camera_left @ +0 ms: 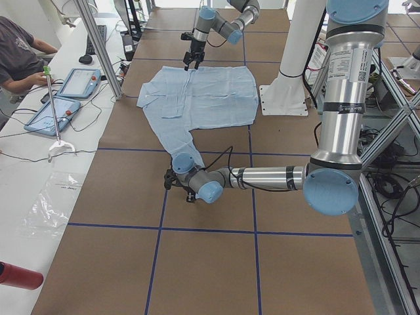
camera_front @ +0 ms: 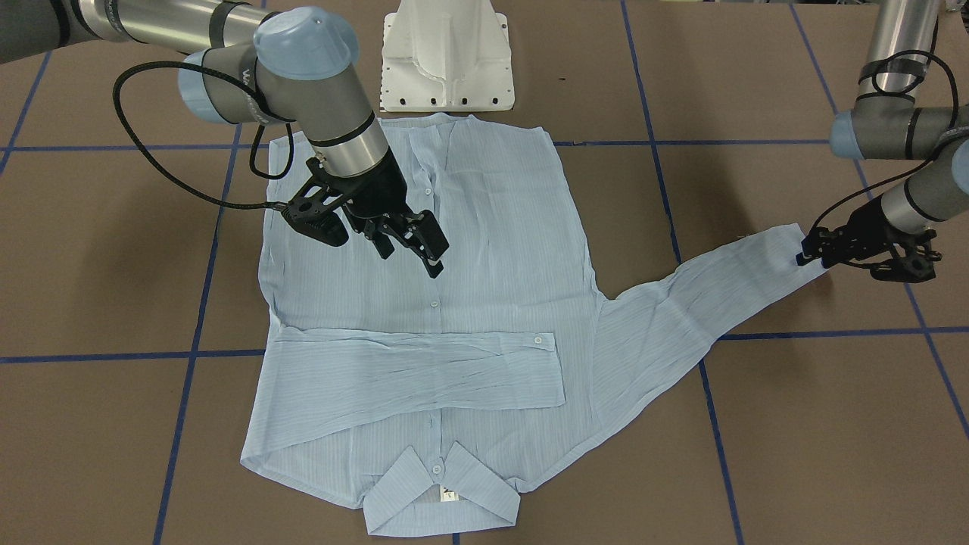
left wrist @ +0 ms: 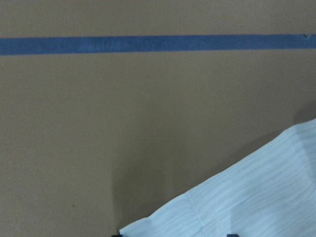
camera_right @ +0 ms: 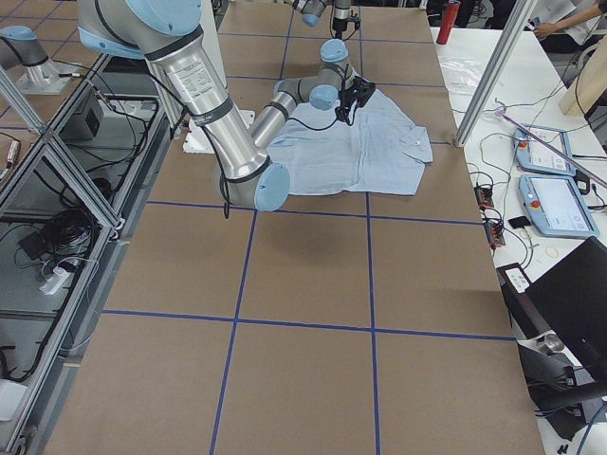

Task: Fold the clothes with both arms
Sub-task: 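Grasp the other sleeve with the left gripper and fold it across, then release the sleeve with the left gripper while the right gripper moves to the hem, then move the left gripper down to the hem corner nearest it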

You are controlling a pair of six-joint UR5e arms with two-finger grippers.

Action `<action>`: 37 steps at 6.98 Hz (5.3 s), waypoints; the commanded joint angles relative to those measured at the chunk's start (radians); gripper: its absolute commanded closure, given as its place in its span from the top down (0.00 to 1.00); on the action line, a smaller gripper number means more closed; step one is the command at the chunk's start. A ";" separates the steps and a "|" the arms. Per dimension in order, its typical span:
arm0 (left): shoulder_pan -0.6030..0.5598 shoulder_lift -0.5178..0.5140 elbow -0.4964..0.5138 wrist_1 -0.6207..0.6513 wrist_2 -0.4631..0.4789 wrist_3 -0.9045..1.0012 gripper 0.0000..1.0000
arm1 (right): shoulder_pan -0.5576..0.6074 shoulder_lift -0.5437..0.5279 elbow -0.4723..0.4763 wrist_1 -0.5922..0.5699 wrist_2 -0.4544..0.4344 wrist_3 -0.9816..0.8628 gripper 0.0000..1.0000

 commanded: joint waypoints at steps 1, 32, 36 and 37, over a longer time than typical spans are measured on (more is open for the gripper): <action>0.000 -0.013 -0.043 0.002 -0.005 -0.119 0.00 | -0.001 0.001 0.002 0.000 0.000 0.000 1.00; 0.396 -0.554 -0.411 0.009 0.347 -1.035 0.97 | -0.498 -0.796 0.410 0.137 -0.287 0.307 0.08; 0.413 -0.529 -0.415 0.009 0.350 -1.037 0.97 | -0.533 -0.870 0.474 0.138 -0.270 0.298 0.00; 0.437 -0.522 -0.418 0.009 0.365 -1.049 0.97 | -0.538 -0.870 0.479 0.138 -0.270 0.299 0.00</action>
